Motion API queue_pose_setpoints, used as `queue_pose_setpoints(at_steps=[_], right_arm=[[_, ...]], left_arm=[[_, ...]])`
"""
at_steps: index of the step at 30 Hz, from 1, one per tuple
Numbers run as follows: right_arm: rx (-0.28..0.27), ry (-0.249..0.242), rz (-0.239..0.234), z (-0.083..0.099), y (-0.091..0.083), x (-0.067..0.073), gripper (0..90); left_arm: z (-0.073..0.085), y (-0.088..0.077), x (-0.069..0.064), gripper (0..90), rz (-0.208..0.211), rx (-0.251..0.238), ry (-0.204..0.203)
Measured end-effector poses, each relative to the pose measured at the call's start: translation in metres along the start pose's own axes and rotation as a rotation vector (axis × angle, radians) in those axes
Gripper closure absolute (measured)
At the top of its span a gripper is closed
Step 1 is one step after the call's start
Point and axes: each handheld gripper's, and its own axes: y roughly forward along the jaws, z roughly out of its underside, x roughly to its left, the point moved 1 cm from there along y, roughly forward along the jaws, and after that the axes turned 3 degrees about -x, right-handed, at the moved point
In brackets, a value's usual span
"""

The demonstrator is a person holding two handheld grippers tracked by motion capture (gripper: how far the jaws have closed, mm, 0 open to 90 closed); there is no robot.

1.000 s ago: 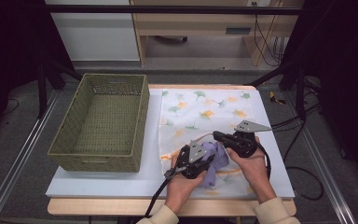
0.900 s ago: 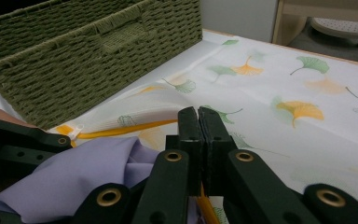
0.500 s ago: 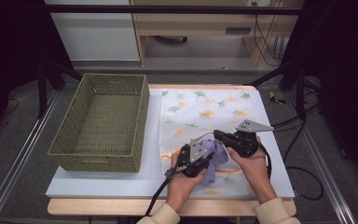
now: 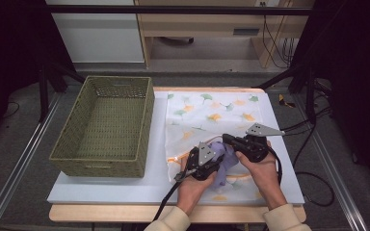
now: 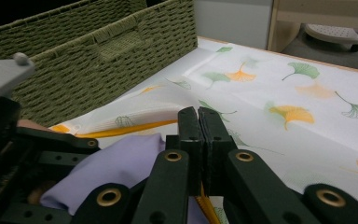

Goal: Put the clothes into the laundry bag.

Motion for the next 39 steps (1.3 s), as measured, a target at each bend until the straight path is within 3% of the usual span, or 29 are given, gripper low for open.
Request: queue_pose_setpoints(at_steps=[8,13,17,23,26,28,32,39], right_arm=[[0.002,0.007,0.002,0.0,0.0,-0.001,89.0],[0.004,0.002,0.002,0.0,0.0,0.0,88.9],[0.01,0.006,0.003,0.0,0.001,0.0,88.9],[0.012,0.005,0.014,0.0,0.001,0.0,88.9],[0.012,0.006,0.012,0.001,0.001,0.0,88.9],[0.01,0.012,0.008,0.001,0.002,0.0,88.9],[0.01,0.004,-0.001,0.0,0.002,0.003,88.9],[0.006,-0.006,-0.007,-0.003,0.001,0.008,88.9]], left_arm=[[0.003,-0.001,0.007,39.2,0.019,-0.02,-0.026],[-0.001,-0.01,0.01,29.6,0.019,-0.039,-0.011],[-0.005,-0.018,0.011,23.9,0.044,-0.062,-0.026],[-0.012,-0.03,0.009,23.8,0.061,-0.123,-0.025],[-0.013,-0.035,0.006,27.1,0.055,-0.123,-0.003],[-0.014,-0.039,0.003,33.6,0.026,-0.125,0.027],[-0.017,-0.045,0.003,35.5,0.034,-0.149,-0.015],[-0.019,-0.058,0.005,42.1,0.02,-0.159,-0.047]])
